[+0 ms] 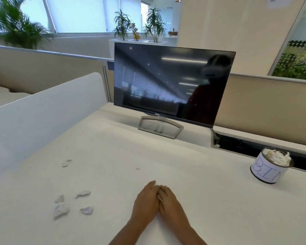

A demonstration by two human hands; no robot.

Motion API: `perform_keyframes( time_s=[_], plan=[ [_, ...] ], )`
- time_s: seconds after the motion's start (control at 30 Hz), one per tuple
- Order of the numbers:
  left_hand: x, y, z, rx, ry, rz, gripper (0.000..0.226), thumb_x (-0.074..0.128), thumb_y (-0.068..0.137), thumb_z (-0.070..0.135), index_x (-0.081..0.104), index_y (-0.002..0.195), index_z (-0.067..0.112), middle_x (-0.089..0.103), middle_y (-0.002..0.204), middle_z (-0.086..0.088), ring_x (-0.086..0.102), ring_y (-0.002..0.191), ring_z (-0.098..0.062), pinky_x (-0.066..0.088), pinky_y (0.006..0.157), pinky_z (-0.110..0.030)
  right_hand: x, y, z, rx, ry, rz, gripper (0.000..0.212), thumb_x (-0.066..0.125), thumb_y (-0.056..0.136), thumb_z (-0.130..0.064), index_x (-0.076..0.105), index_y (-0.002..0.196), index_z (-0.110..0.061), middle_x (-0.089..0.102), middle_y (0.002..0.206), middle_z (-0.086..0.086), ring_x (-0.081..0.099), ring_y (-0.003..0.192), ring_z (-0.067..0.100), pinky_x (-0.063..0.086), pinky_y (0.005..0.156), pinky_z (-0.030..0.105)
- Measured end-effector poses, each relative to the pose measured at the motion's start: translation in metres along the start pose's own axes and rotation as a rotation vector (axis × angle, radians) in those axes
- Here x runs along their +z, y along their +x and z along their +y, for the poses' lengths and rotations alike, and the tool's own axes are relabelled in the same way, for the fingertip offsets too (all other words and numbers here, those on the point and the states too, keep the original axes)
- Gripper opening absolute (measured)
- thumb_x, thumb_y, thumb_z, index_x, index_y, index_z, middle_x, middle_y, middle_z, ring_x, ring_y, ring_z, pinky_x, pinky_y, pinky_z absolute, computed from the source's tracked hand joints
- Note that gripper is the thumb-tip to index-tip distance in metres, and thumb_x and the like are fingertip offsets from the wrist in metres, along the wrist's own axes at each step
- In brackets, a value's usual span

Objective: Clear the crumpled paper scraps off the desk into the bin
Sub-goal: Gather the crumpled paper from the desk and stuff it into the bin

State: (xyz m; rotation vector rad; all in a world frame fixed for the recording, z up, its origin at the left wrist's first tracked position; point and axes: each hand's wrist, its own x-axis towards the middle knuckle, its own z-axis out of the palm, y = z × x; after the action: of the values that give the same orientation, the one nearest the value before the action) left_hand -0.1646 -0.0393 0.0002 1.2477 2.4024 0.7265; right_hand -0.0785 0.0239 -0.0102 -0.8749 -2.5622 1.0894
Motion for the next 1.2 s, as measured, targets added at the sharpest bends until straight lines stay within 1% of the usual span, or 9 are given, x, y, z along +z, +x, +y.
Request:
perform_keyframes(
  time_s=[0.1,0.23,0.4,0.57,0.63,0.73,0.9,1.07,1.2],
  plan=[
    [-0.018,-0.01,-0.022,-0.036,-0.029,0.032,0.039,0.031,0.098,0.015,0.043,0.135,0.018,0.036,0.149,0.007,0.039,0.133,-0.009,0.033,0.111,-0.024,0.019,0.002,-0.022,-0.075,-0.022,0.0,0.03,0.035,0.098,-0.023,0.056,0.089,-0.042,0.065,0.093,-0.023,0.06,0.095,-0.007,0.043,0.079,0.016],
    [-0.045,-0.024,-0.053,-0.06,-0.007,0.062,0.041,0.034,0.094,0.006,0.046,0.132,0.017,0.046,0.138,0.005,0.046,0.125,-0.009,0.04,0.104,-0.026,0.045,0.009,-0.055,-0.118,0.031,-0.112,0.034,0.036,0.099,-0.018,0.044,0.132,-0.02,0.045,0.134,-0.014,0.044,0.119,-0.002,0.034,0.097,0.008],
    [-0.085,-0.042,-0.094,-0.058,0.12,0.113,0.047,0.036,0.093,0.005,0.038,0.138,0.018,0.038,0.146,0.003,0.031,0.137,-0.008,0.028,0.11,-0.017,0.07,0.021,-0.097,-0.239,-0.053,-0.296,0.055,0.049,0.094,-0.019,0.025,0.144,-0.02,0.02,0.154,-0.004,0.029,0.139,0.009,0.028,0.111,0.02],
    [-0.127,-0.062,-0.136,-0.253,0.401,0.026,0.064,0.047,0.093,0.037,0.013,0.147,0.028,0.015,0.157,-0.001,0.011,0.146,-0.022,0.025,0.115,-0.031,0.088,0.037,-0.125,-0.316,-0.21,-0.478,0.075,0.059,0.089,-0.012,0.015,0.147,-0.03,-0.002,0.159,-0.005,0.008,0.146,0.013,0.021,0.115,0.03],
    [-0.14,-0.067,-0.148,-0.339,0.448,-0.03,0.07,0.051,0.09,0.041,0.012,0.147,0.029,0.019,0.155,-0.006,0.022,0.142,-0.027,0.034,0.109,-0.032,0.094,0.043,-0.133,-0.357,-0.25,-0.484,0.068,0.056,0.09,-0.016,0.022,0.145,-0.033,0.001,0.159,-0.005,0.014,0.145,0.015,0.025,0.115,0.033],
    [-0.147,-0.072,-0.16,-0.413,0.391,-0.075,0.063,0.052,0.092,0.03,0.02,0.145,0.03,0.027,0.148,-0.006,0.037,0.132,-0.023,0.041,0.102,-0.031,0.103,0.047,-0.136,-0.556,-0.334,-0.372,0.056,0.054,0.088,-0.04,0.032,0.139,-0.04,0.024,0.154,-0.003,0.05,0.122,0.02,0.035,0.111,0.038],
    [-0.146,-0.076,-0.174,-0.376,0.224,0.134,0.035,0.043,0.092,0.006,0.05,0.121,0.023,0.044,0.115,0.002,0.048,0.111,-0.017,0.049,0.082,-0.027,0.112,0.058,-0.15,-0.502,-0.416,-0.451,0.036,0.042,0.096,-0.01,0.052,0.129,-0.019,0.037,0.145,0.007,0.037,0.131,0.028,0.036,0.105,0.043],
    [-0.153,-0.068,-0.186,-0.319,0.031,0.25,0.026,0.044,0.084,-0.006,0.058,0.085,0.016,0.051,0.096,-0.003,0.06,0.094,-0.017,0.052,0.081,-0.032,0.119,0.057,-0.145,-0.551,-0.517,-0.296,0.03,0.04,0.097,-0.012,0.056,0.123,-0.015,0.052,0.125,0.009,0.045,0.117,0.024,0.046,0.09,0.036],
    [-0.165,-0.051,-0.195,-0.315,-0.04,0.332,0.019,0.05,0.086,-0.005,0.066,0.092,0.004,0.058,0.1,-0.011,0.063,0.093,-0.024,0.051,0.082,-0.034,0.124,0.061,-0.142,-0.485,-0.491,-0.238,0.029,0.039,0.099,-0.02,0.058,0.119,-0.012,0.055,0.119,0.009,0.048,0.114,0.024,0.046,0.09,0.036]
  ],
)
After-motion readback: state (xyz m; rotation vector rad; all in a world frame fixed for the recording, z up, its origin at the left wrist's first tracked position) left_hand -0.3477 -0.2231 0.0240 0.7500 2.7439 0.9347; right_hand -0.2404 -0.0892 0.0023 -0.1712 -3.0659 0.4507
